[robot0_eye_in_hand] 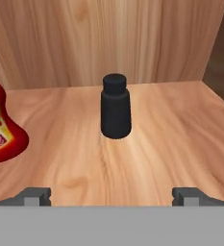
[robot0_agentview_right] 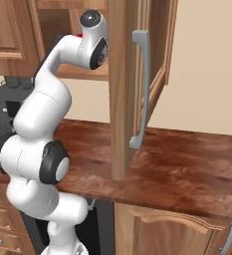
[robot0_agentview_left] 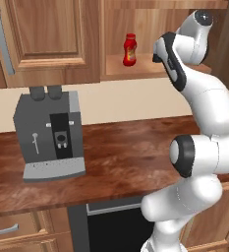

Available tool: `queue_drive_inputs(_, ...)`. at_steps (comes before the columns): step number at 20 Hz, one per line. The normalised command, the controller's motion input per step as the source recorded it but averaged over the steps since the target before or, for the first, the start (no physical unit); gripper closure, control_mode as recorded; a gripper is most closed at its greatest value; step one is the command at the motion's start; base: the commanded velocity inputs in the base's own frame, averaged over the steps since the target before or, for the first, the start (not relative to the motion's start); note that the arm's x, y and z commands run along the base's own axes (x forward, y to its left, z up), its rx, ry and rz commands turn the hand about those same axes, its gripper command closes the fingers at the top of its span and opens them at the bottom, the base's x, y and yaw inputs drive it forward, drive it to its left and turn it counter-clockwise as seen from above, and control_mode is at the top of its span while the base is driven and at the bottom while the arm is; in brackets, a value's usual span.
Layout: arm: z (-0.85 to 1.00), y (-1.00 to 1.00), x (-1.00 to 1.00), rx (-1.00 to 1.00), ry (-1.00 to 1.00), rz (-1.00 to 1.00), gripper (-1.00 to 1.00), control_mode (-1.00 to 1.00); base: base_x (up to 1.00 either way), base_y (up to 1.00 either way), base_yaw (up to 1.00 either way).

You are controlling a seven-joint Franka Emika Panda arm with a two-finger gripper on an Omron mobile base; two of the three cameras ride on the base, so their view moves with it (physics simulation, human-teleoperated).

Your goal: Move the ketchup and shaker from the cabinet to the dining counter.

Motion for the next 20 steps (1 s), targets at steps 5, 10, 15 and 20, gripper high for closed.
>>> queue_drive_inputs(5, -0.11, 0.0, 0.3, 0.0, 0.0, 0.0, -1.0, -1.0, 0.0, 0.0, 0.0)
queue_drive_inputs(10, -0.05, -0.01, 0.37, 0.0, 0.0, 0.0, -1.0, -1.0, 0.0, 0.0, 0.0)
queue_drive_inputs(15, 0.0, -0.02, 0.34, 0.0, 0.0, 0.0, -1.0, -1.0, 0.0, 0.0, 0.0)
queue_drive_inputs(20, 0.0, -0.07, 0.27, 0.0, 0.0, 0.0, -1.0, -1.0, 0.0, 0.0, 0.0)
